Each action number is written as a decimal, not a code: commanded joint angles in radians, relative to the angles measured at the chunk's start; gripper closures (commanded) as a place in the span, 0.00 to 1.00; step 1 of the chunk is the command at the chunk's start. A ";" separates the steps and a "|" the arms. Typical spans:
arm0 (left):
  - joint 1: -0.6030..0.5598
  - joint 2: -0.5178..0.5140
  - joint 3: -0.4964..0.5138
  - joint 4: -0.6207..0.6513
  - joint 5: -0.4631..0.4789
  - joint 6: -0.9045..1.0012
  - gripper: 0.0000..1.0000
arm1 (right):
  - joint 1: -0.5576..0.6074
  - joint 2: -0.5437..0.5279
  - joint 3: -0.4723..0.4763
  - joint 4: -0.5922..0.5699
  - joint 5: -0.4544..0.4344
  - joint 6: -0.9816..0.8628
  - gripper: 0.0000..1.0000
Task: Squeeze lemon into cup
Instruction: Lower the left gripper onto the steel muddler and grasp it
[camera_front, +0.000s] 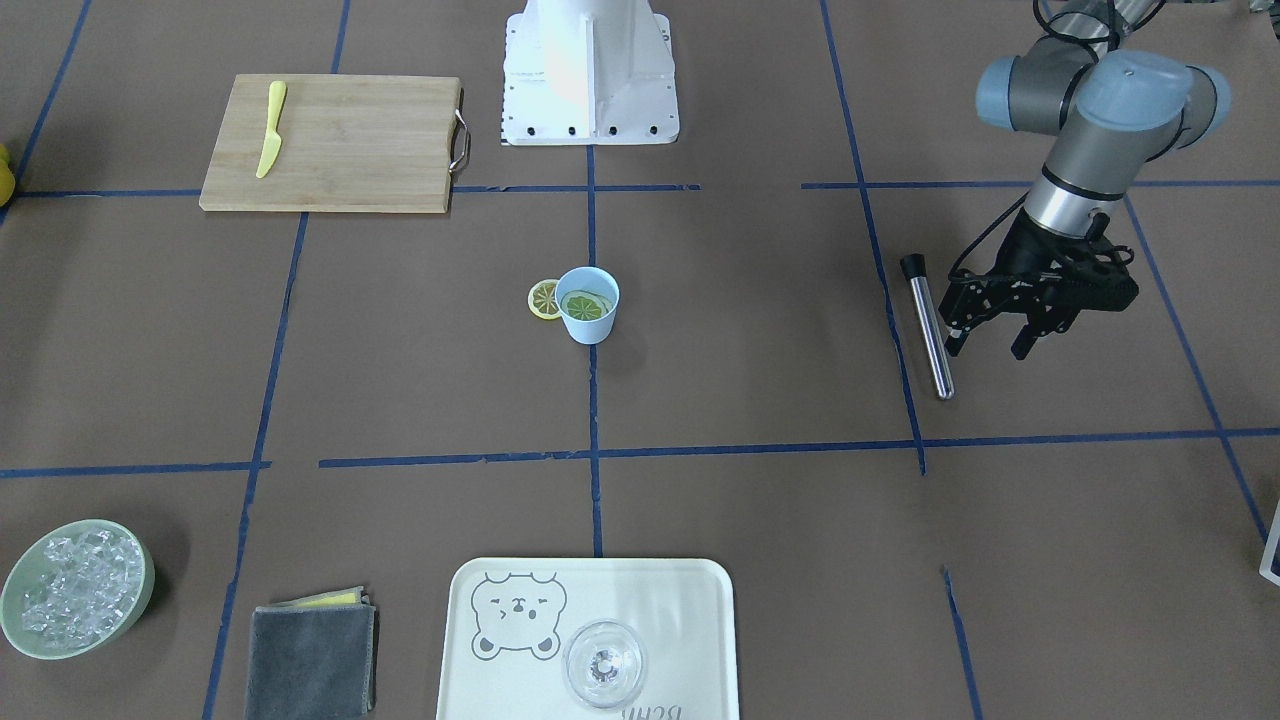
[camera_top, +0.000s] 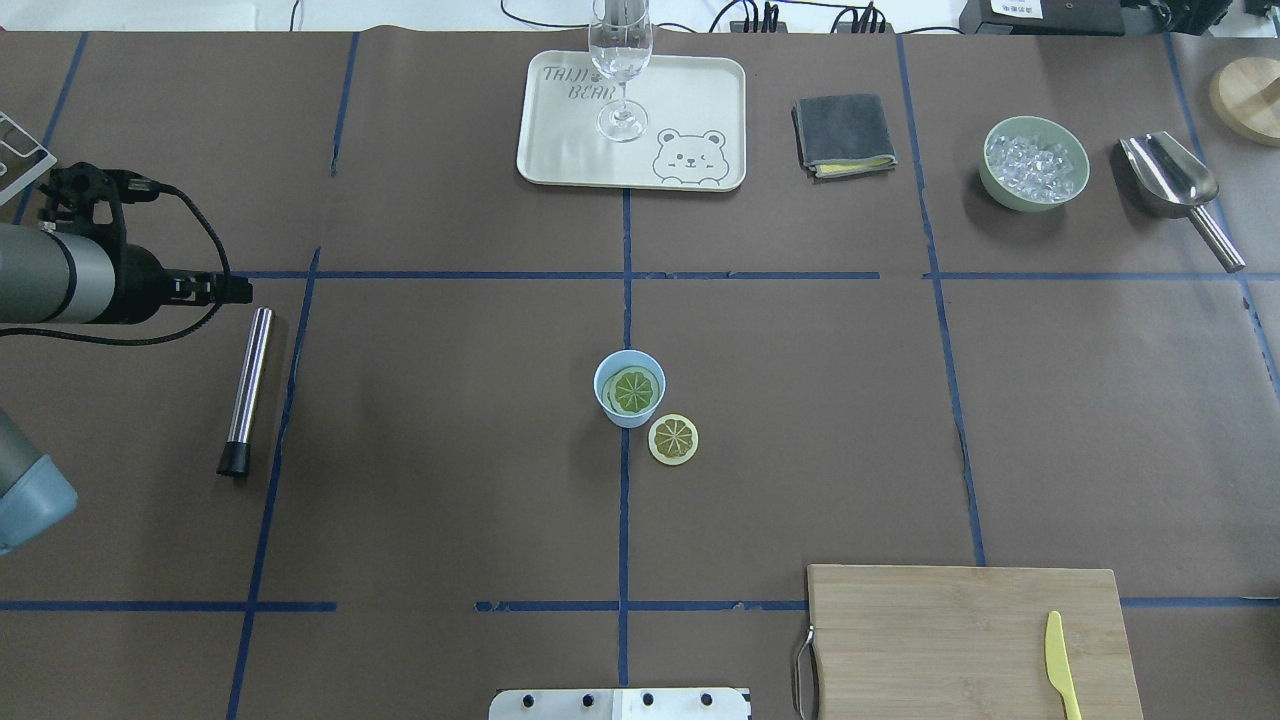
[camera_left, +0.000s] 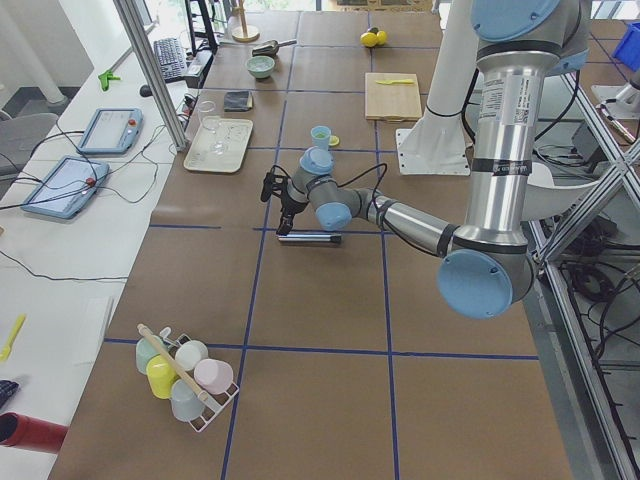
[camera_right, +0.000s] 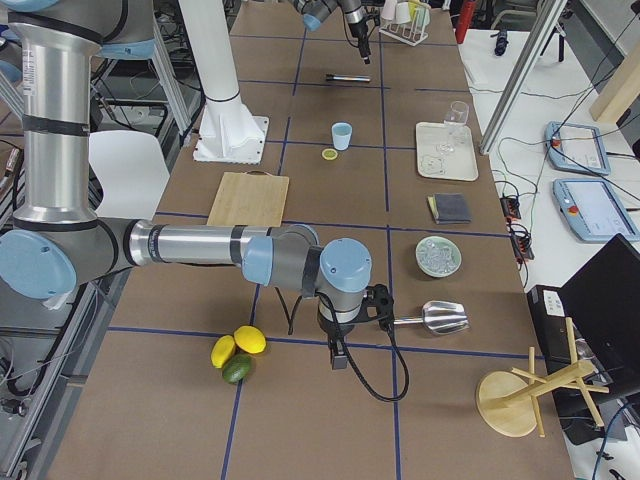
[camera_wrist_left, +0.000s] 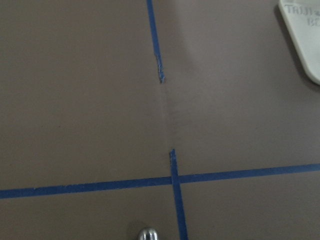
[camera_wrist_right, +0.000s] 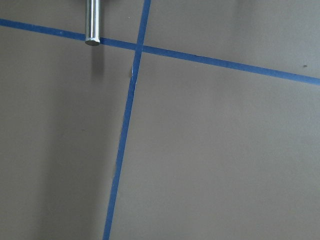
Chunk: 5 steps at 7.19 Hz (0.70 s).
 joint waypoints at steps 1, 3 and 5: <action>0.042 -0.009 0.048 0.021 0.028 -0.015 0.23 | 0.000 0.000 0.001 0.000 -0.001 0.000 0.00; 0.063 -0.026 0.076 0.020 0.028 -0.015 0.29 | 0.000 0.003 0.001 0.002 -0.001 0.001 0.00; 0.089 -0.045 0.097 0.020 0.028 -0.015 0.29 | 0.000 0.005 -0.001 0.005 -0.001 0.001 0.00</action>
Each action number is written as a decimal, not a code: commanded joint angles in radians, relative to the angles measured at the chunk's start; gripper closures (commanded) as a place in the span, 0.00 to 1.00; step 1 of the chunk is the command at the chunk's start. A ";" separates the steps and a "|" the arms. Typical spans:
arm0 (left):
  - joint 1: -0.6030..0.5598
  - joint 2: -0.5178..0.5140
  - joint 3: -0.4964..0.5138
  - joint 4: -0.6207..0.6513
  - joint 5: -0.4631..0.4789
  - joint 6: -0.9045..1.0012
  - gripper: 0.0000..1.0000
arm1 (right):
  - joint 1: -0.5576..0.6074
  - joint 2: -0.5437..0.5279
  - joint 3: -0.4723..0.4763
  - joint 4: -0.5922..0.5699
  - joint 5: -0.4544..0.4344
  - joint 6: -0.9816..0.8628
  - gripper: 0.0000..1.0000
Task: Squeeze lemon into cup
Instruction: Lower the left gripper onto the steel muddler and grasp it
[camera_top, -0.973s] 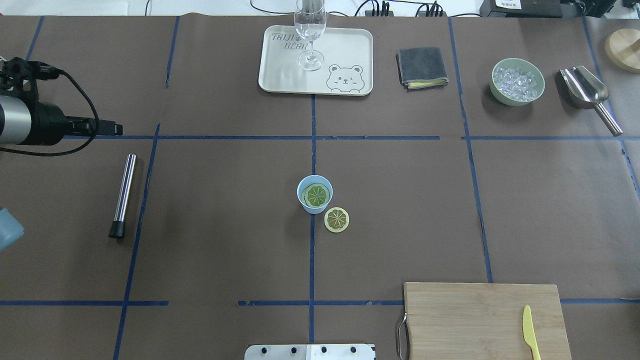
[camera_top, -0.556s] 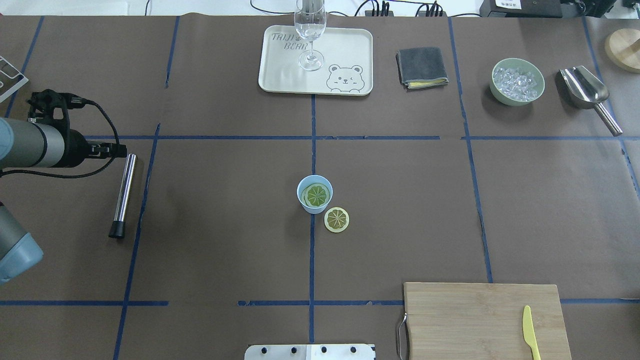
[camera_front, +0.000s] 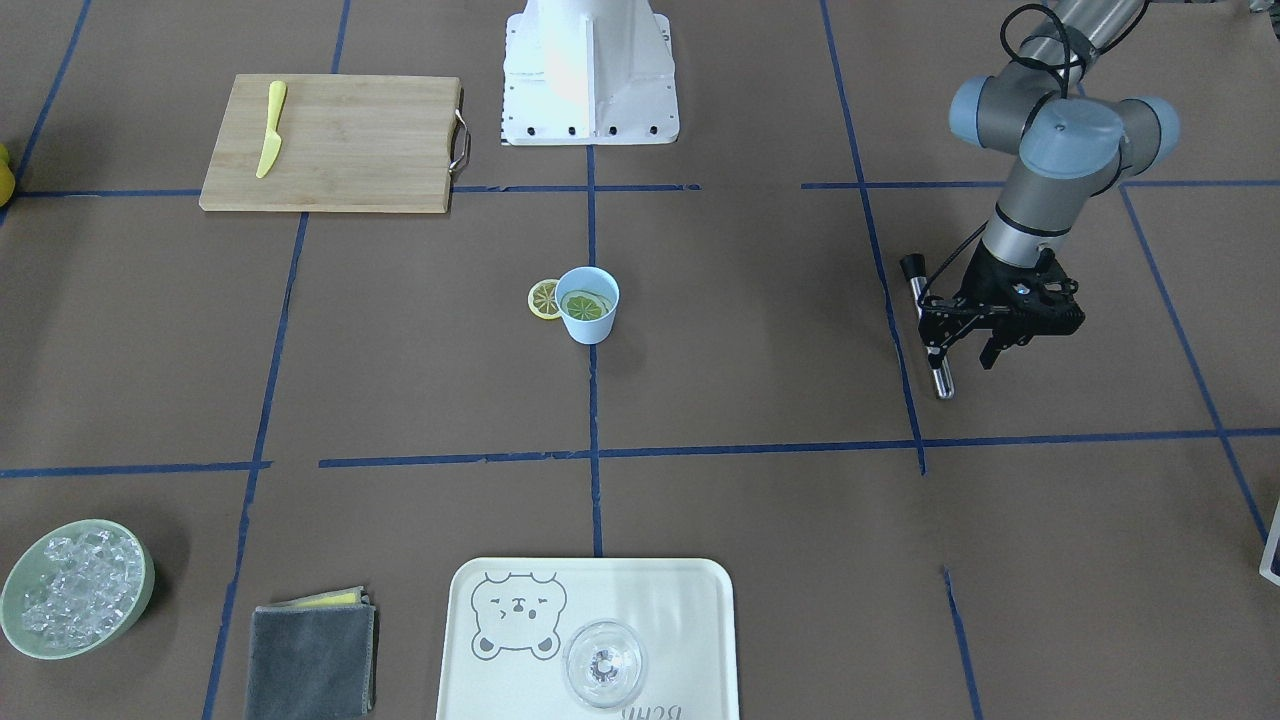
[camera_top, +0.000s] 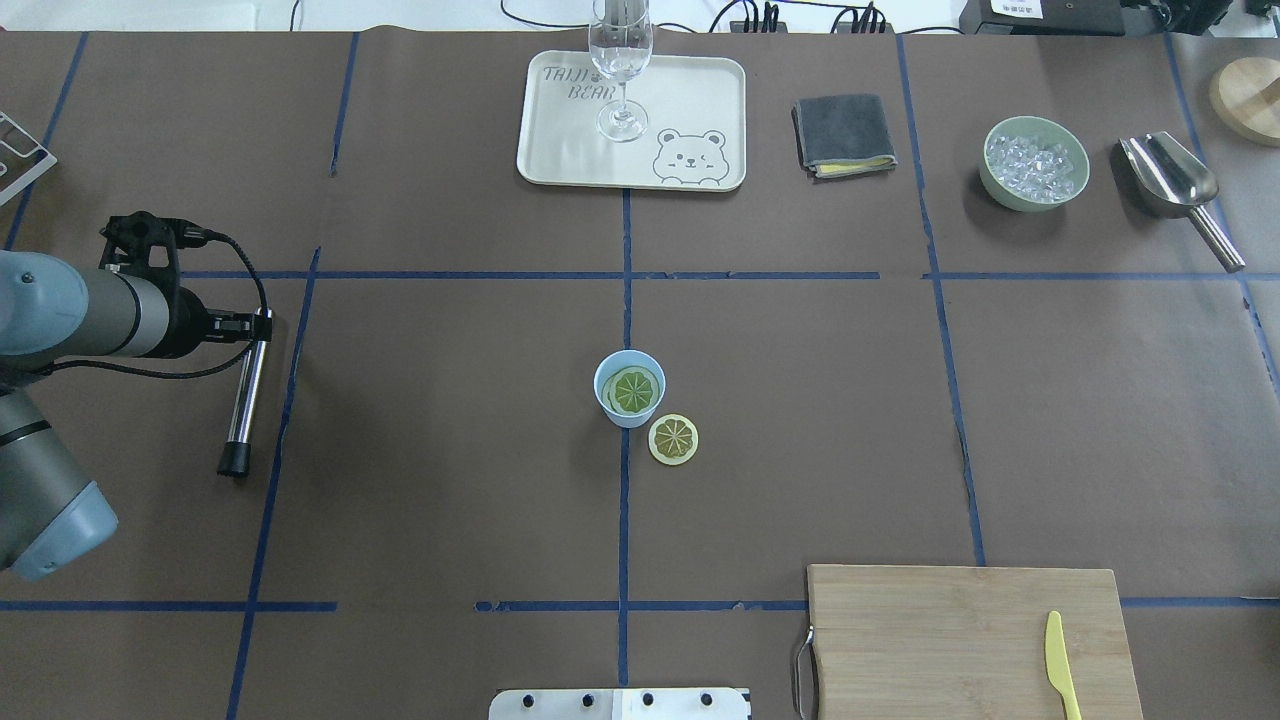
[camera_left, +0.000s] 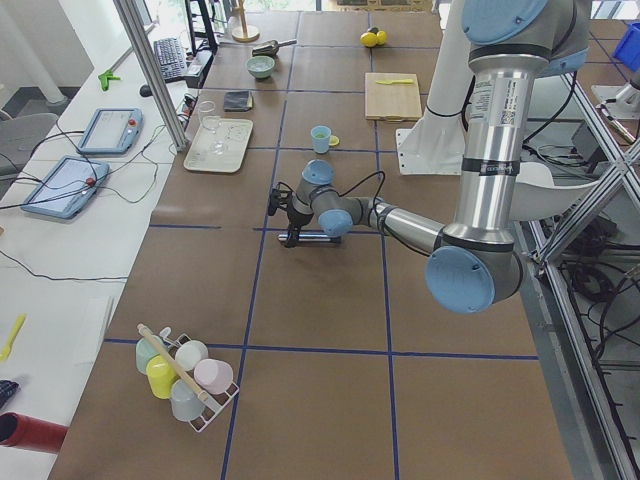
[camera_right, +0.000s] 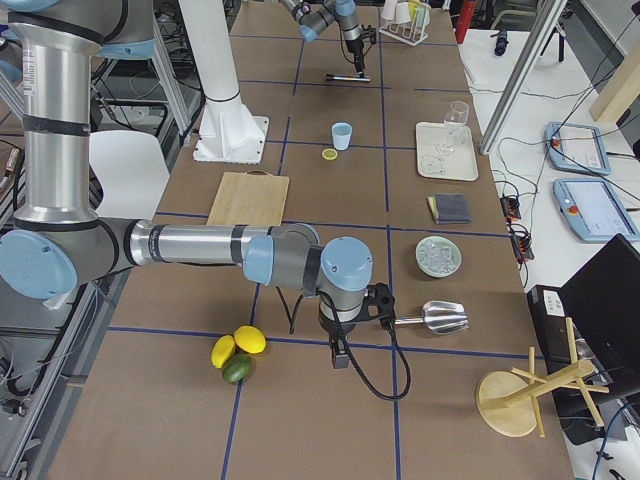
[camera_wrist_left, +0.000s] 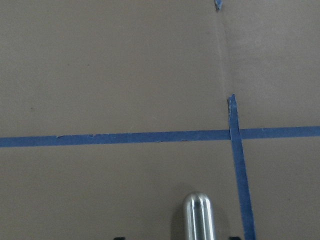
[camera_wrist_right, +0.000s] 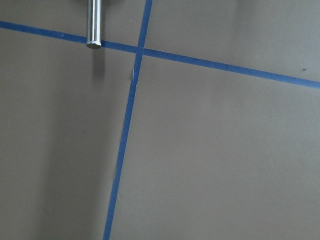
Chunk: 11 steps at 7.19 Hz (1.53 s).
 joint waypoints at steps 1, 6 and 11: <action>0.018 -0.013 0.011 0.000 0.000 0.002 0.36 | 0.000 0.001 -0.001 0.001 0.000 0.000 0.00; 0.038 -0.010 0.011 0.002 0.002 0.005 0.47 | 0.000 0.001 -0.001 0.001 0.000 0.000 0.00; 0.038 -0.009 0.012 0.003 0.000 0.003 0.76 | 0.000 0.001 -0.003 0.001 0.000 0.000 0.00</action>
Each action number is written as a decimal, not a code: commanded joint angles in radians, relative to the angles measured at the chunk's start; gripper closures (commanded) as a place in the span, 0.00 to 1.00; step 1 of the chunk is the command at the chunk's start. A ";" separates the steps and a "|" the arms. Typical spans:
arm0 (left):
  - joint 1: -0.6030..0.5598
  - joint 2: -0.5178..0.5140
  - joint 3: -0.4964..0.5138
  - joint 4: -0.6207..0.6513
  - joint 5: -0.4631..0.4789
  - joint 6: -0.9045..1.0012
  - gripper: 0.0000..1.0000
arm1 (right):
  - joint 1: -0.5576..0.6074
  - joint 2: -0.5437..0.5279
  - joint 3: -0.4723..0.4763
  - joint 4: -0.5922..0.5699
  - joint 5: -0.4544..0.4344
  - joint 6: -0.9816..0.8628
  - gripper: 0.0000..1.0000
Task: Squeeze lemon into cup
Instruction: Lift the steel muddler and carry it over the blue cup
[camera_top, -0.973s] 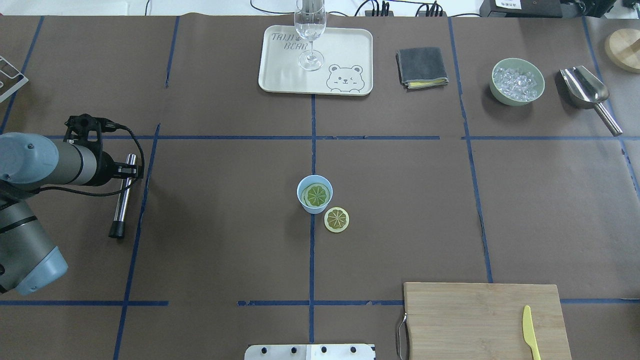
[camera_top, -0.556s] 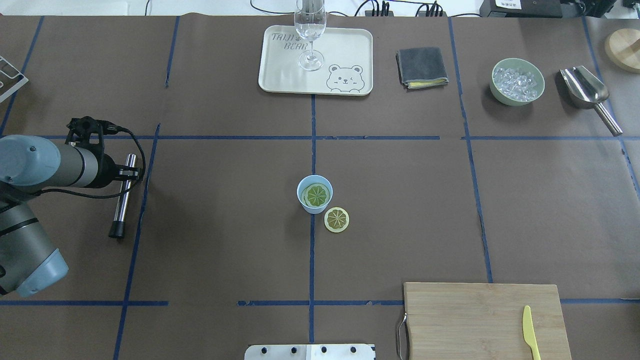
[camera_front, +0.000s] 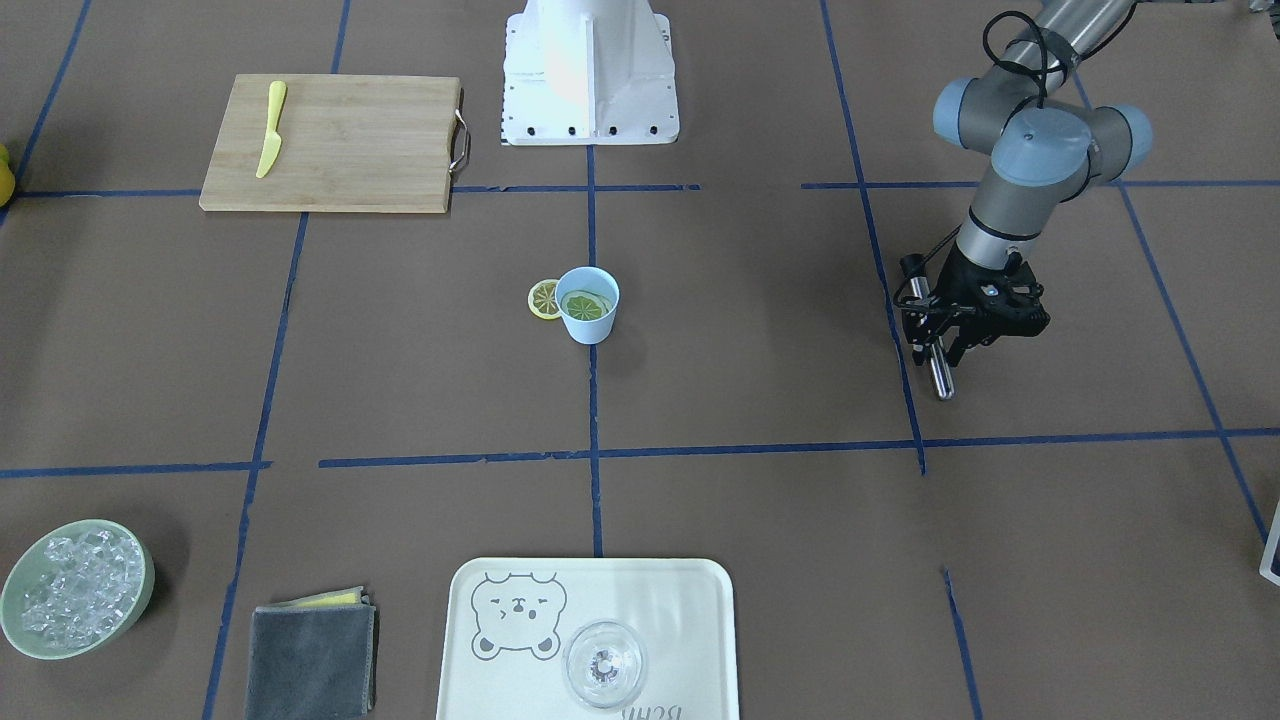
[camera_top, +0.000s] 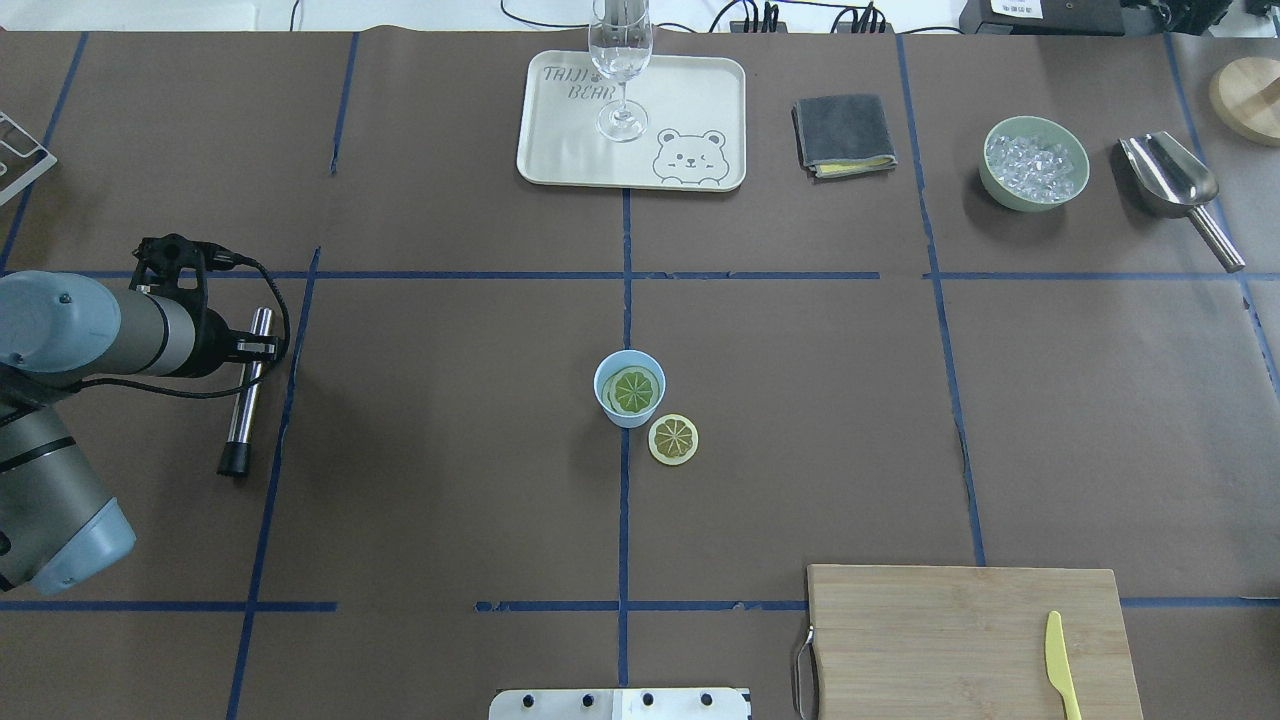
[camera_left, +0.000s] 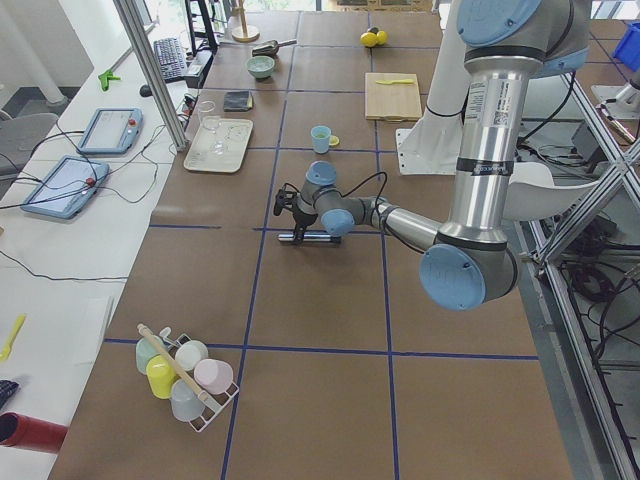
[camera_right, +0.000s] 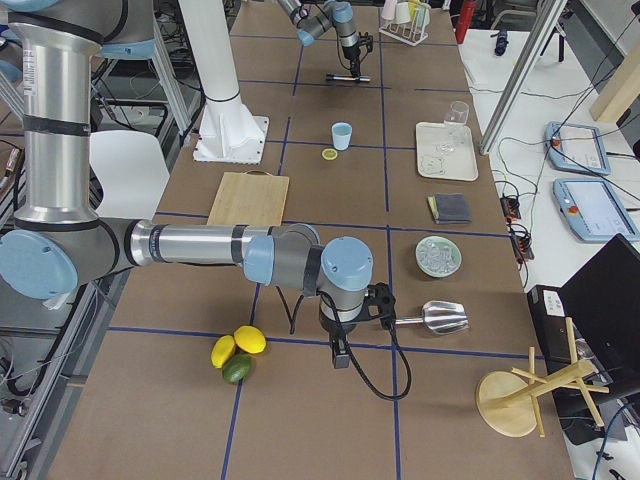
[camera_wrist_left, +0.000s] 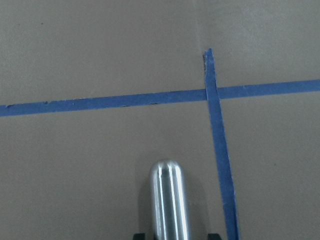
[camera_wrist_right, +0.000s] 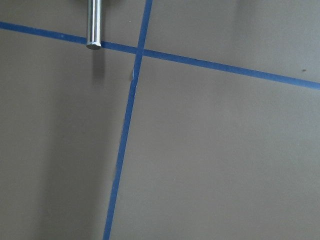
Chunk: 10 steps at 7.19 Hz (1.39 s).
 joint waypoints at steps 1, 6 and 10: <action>0.000 0.000 -0.009 0.001 -0.001 -0.006 1.00 | 0.000 0.000 0.000 0.000 0.000 0.000 0.00; -0.002 -0.151 -0.113 -0.008 0.189 0.026 1.00 | 0.000 0.000 -0.003 0.000 -0.002 0.000 0.00; 0.021 -0.331 -0.126 -0.213 0.347 0.102 1.00 | 0.000 0.002 -0.006 0.000 -0.002 0.000 0.00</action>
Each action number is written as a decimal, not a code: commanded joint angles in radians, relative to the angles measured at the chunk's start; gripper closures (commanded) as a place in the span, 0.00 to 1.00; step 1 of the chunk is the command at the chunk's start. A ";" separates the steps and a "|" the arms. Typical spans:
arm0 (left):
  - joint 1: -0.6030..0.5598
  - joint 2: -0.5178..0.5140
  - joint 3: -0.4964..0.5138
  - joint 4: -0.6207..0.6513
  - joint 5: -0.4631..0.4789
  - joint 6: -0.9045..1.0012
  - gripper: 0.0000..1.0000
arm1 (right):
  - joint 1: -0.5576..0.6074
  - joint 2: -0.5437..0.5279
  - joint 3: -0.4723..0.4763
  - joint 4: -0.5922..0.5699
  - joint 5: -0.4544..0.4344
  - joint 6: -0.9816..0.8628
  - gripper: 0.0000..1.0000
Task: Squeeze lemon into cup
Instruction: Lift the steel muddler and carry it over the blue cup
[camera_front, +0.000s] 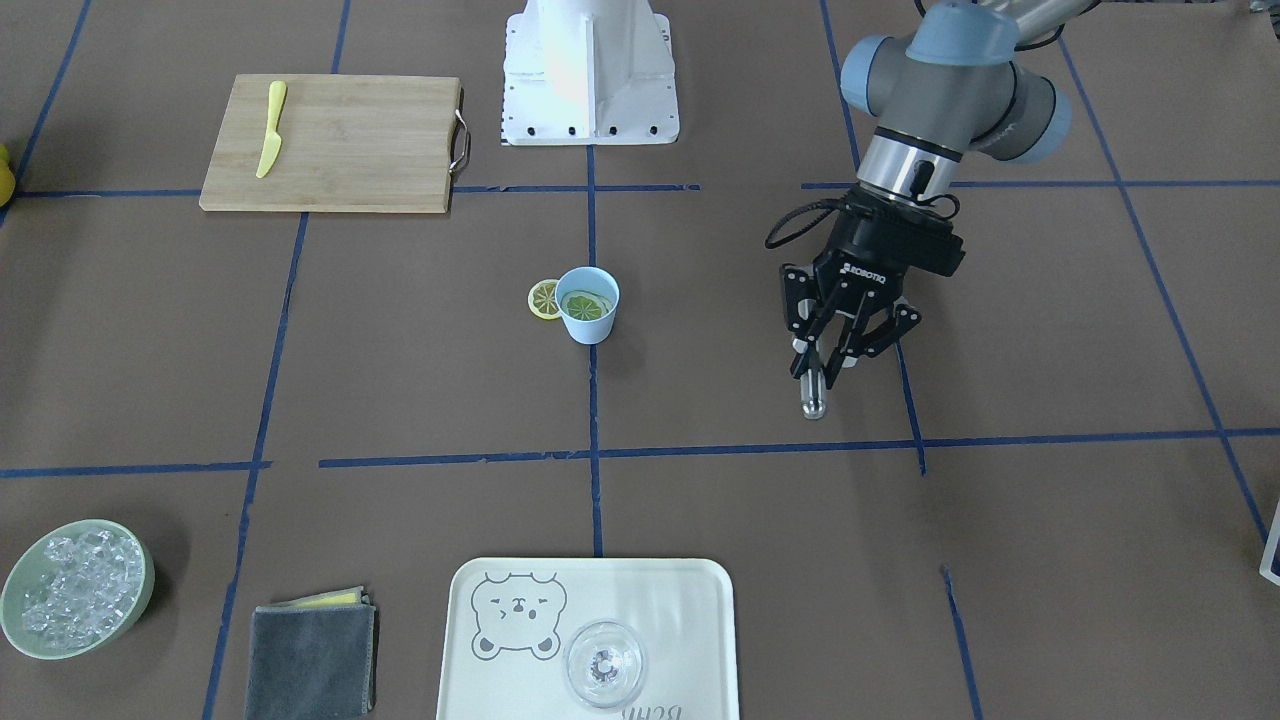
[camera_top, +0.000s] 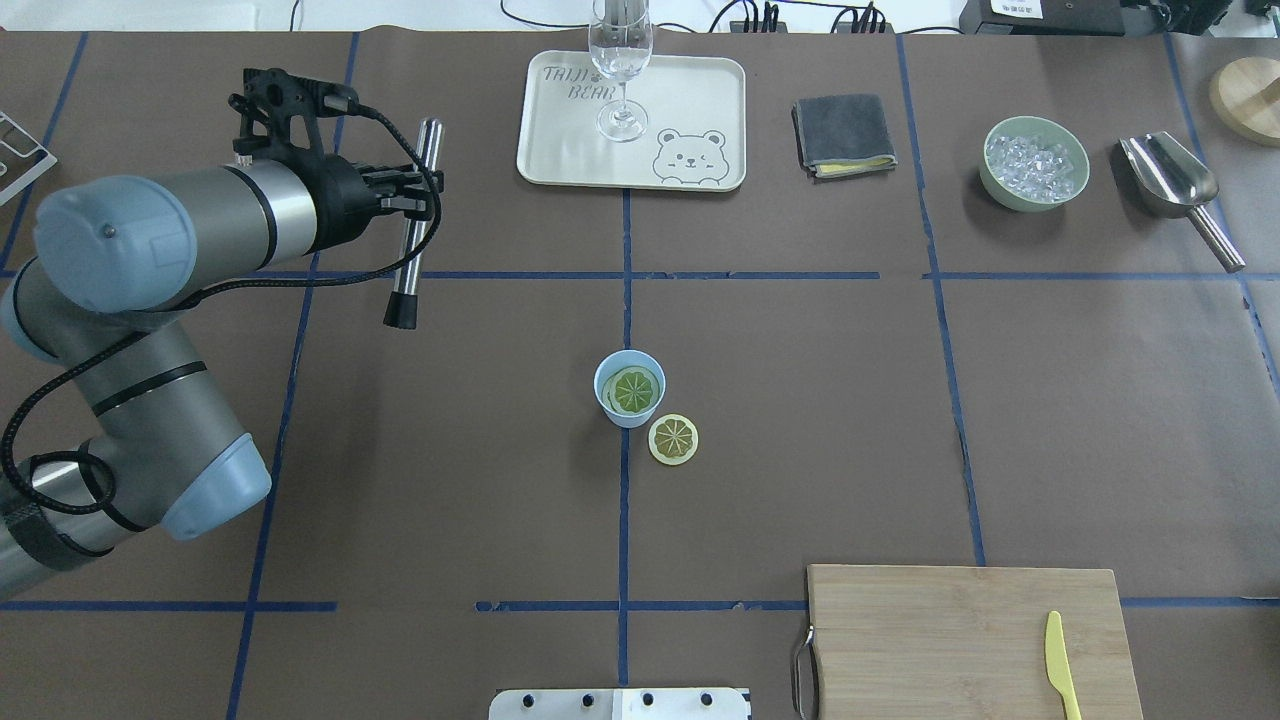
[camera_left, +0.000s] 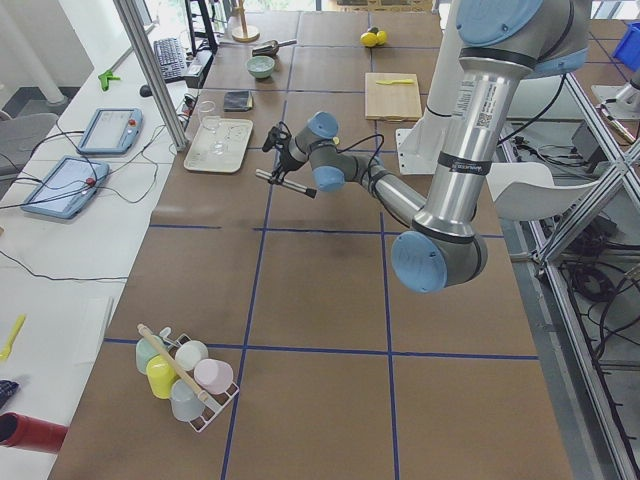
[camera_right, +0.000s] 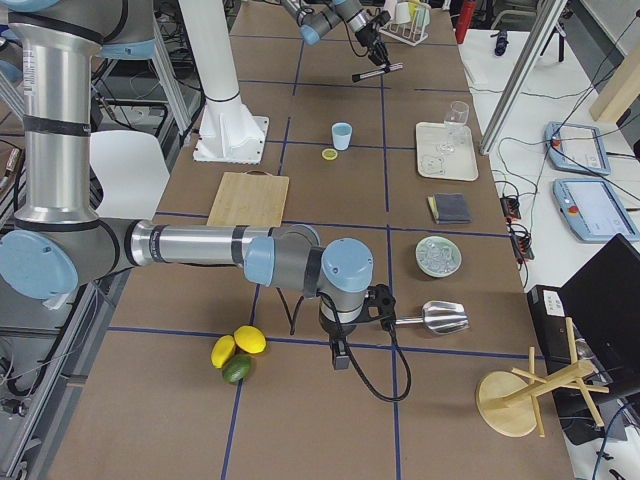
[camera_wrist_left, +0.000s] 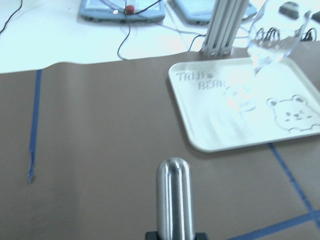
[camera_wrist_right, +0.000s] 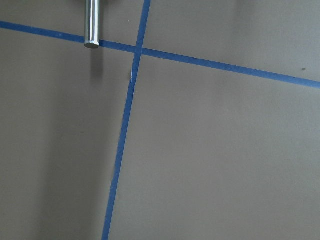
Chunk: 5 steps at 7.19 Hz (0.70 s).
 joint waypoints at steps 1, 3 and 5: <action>0.075 -0.029 0.017 -0.175 0.154 0.010 1.00 | 0.000 -0.001 0.001 0.000 0.000 -0.001 0.00; 0.161 -0.078 0.037 -0.326 0.241 0.093 1.00 | 0.005 0.000 0.001 0.002 -0.003 -0.002 0.00; 0.240 -0.129 0.161 -0.609 0.280 0.180 1.00 | 0.012 0.000 -0.001 0.002 -0.006 -0.002 0.00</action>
